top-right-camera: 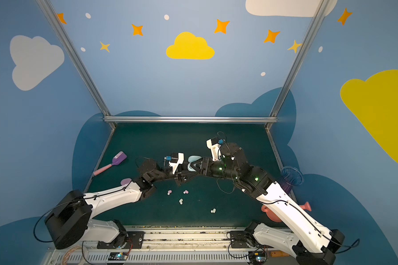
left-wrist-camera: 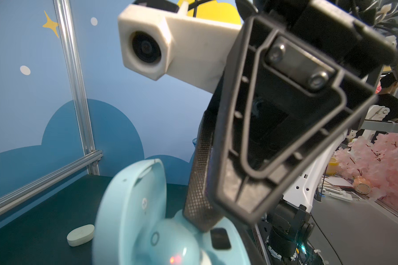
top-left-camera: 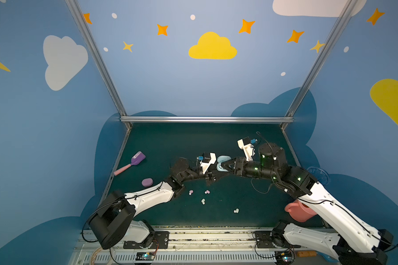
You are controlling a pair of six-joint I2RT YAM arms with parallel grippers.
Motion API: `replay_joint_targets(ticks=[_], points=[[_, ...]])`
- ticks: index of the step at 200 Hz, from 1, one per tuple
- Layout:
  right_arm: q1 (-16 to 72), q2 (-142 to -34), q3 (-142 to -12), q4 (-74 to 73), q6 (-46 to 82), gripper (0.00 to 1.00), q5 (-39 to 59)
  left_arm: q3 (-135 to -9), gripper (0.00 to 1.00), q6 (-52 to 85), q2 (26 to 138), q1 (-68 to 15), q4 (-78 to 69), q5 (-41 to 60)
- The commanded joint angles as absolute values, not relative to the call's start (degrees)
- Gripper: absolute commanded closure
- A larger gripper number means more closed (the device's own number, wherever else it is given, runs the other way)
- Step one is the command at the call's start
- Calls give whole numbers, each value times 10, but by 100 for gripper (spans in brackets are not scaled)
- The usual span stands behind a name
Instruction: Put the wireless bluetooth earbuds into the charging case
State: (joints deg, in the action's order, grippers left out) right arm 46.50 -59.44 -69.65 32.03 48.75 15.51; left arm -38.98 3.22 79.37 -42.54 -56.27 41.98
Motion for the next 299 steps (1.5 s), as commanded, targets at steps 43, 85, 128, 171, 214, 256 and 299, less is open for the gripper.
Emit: replay_joint_targets(ticks=[43, 85, 128, 171, 214, 256, 299], points=[[467, -599, -727, 359, 462, 59, 153, -398, 96, 28, 779, -427, -586, 421], [466, -624, -760, 366, 431, 58, 144, -398, 96, 33, 780, -427, -588, 428], [459, -651, -783, 378, 410, 56, 147, -400, 96, 33, 777, -428, -586, 430], [456, -660, -791, 375, 405, 56, 159, -398, 96, 33, 779, -428, -586, 430], [456, -660, -793, 366, 406, 55, 179, -399, 96, 32, 780, -428, -586, 430], [456, -662, -793, 364, 406, 55, 192, -399, 96, 31, 777, -428, -583, 429], [457, -657, -791, 366, 408, 56, 193, -399, 96, 31, 776, -428, -582, 428]])
